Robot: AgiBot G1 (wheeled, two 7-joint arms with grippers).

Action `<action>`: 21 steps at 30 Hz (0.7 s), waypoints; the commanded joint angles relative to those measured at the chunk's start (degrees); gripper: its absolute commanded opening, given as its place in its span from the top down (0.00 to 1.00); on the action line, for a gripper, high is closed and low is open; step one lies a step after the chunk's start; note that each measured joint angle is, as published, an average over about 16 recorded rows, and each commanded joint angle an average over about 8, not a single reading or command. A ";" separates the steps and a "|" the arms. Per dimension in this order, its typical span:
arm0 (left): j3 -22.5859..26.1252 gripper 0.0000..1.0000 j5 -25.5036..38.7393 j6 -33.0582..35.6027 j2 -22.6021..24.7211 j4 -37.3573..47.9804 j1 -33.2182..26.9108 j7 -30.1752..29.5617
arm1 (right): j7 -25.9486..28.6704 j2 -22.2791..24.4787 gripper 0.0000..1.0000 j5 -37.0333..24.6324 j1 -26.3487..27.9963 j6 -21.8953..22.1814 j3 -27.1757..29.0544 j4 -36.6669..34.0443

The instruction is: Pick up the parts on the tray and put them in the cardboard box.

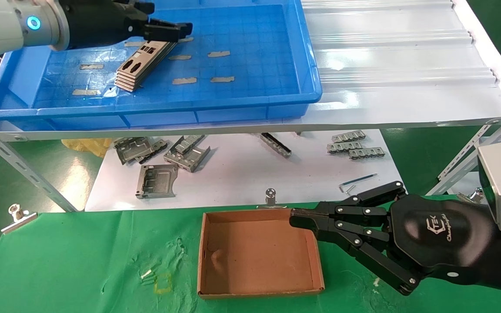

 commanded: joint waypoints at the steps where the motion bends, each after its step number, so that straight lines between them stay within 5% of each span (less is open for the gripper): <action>1: 0.36 0.00 0.54 -0.14 0.34 1.64 -0.63 -0.26 | 0.00 0.00 0.00 0.00 0.00 0.00 0.00 0.00; 12: 1.00 0.03 1.46 0.93 -0.43 3.73 -1.27 -0.13 | 0.00 0.00 0.00 0.00 0.00 0.00 0.00 0.00; 15: 1.05 0.26 1.53 0.52 -0.43 3.86 -1.21 0.12 | 0.00 0.00 0.00 0.00 0.00 0.00 0.00 0.00; 21: 1.12 0.91 1.64 -0.16 -0.31 4.16 -1.10 0.32 | 0.00 0.00 0.00 0.00 0.00 0.00 0.00 0.00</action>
